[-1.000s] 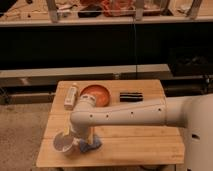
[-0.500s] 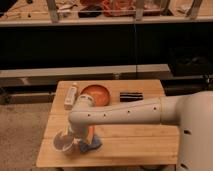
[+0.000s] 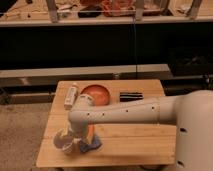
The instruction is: Pick up the ceramic cup
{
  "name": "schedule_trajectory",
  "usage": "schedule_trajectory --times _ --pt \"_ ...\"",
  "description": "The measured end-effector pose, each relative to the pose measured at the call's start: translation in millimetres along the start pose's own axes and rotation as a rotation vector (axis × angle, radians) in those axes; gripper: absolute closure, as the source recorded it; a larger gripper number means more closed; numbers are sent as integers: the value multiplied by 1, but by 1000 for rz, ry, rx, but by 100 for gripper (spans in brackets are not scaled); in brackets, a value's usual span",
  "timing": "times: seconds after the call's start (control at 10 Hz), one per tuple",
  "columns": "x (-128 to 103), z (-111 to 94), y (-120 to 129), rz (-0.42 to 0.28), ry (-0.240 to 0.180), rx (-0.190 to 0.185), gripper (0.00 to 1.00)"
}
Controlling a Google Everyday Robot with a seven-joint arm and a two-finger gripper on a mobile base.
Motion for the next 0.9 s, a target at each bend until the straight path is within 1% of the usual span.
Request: schedule_trajectory --times 0.1,0.2,0.3,0.4,0.6,0.7,0.8,0.9 --pt "0 1 0 -2 -4 -2 20" --pt "0 2 0 -2 -9 -3 24" --pt "0 2 0 -4 -12 -4 30" --pt "1 3 0 -4 -15 -5 32" --pt "1 4 0 -6 -21 -5 28" --pt "0 5 0 -8 -23 -6 30" --pt "0 5 0 -9 -25 -7 38" --pt "-2 4 -1 -12 -24 -10 50"
